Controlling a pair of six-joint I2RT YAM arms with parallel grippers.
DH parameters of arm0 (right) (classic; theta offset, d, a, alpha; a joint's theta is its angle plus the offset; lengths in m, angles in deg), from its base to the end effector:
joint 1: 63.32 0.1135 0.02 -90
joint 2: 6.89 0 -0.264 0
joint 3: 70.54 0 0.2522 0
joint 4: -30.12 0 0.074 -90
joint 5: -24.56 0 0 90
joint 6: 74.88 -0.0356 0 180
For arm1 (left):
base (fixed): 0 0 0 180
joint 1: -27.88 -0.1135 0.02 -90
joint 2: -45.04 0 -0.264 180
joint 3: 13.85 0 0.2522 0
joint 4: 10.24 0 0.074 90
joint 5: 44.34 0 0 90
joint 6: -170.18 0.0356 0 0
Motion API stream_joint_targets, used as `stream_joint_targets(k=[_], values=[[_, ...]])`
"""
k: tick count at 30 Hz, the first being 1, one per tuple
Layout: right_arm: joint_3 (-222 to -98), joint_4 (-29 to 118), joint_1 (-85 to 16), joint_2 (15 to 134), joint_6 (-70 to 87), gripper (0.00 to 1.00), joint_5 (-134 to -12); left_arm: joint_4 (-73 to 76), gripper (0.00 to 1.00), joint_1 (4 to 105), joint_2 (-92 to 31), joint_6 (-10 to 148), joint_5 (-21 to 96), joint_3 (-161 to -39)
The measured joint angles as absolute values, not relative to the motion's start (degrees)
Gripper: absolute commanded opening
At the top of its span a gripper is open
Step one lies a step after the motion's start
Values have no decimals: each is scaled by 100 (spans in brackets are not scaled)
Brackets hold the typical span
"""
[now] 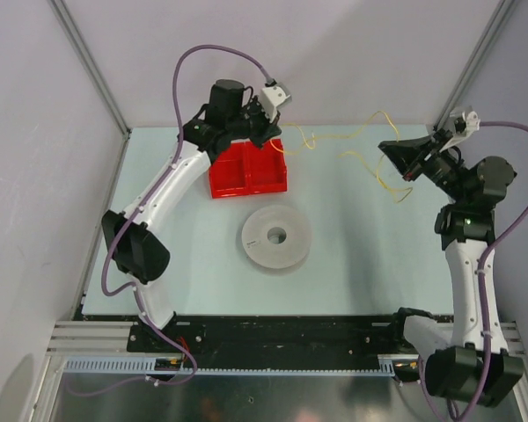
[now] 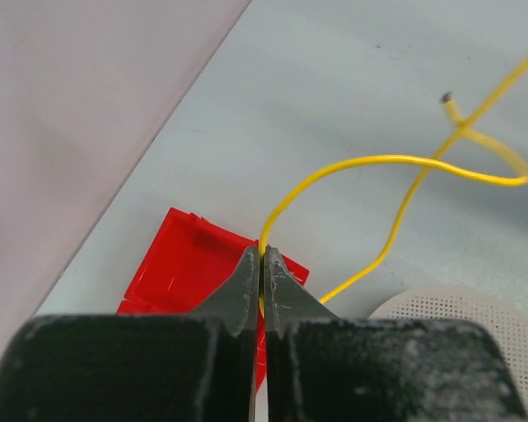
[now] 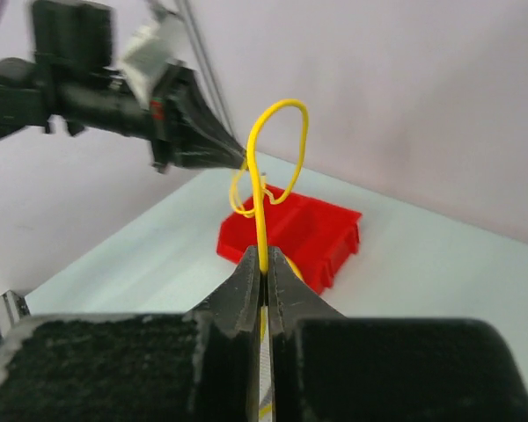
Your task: Wrap the cables
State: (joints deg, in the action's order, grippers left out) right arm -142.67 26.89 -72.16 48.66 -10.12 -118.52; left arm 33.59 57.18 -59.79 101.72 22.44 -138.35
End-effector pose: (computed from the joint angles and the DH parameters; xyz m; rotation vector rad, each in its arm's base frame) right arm 0.2041 -0.0029 0.4355 -0.4450 1.3404 0.8027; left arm 0.3615 -0.2190 0.4099 1.0832 1.6682 -0.4905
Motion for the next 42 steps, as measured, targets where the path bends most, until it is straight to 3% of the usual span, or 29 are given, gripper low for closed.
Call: stream_joint_targets(k=[4, 5, 9, 11, 13, 22, 26, 32, 35, 42], values=[[-14271, 3248, -7498, 5373, -507, 0, -11887, 3346, 0, 5676, -5940, 10095, 1905, -13909], [-14271, 3476, -7507, 5482, -325, 6, -11885, 3341, 0, 5687, -5940, 10019, 1833, -13964], [-14265, 4639, -7470, 5825, 582, 62, -11812, 3302, 0, 5724, -5920, 9470, 1566, -14346], [-14254, 5052, -7415, 5858, 971, 76, -11714, 3230, 0, 5742, -5883, 9105, 1415, -14534], [-14249, 5227, -7361, 5834, 1213, 80, -11659, 3171, 0, 5757, -5863, 8758, 1265, -14657], [-14251, 4765, -6980, 5076, 1395, 81, -11631, 3079, 0, 5899, -5883, 7249, 491, -14677], [-14254, 4892, -6253, 4785, 1797, 93, -11533, 3090, 0, 5995, -5885, 6911, 298, -14338], [-14081, 5028, -5221, 5049, 2293, 94, -11161, 3119, 0, 6039, -5905, 6677, 150, -14213], [-13941, 4938, -4910, 5428, 2507, 89, -10905, 3108, 0, 6039, -5905, 6661, 104, -14209], [-13580, 4429, -4740, 6011, 2791, 60, -10479, 3108, 0, 6039, -5903, 6666, -27, -14073]])
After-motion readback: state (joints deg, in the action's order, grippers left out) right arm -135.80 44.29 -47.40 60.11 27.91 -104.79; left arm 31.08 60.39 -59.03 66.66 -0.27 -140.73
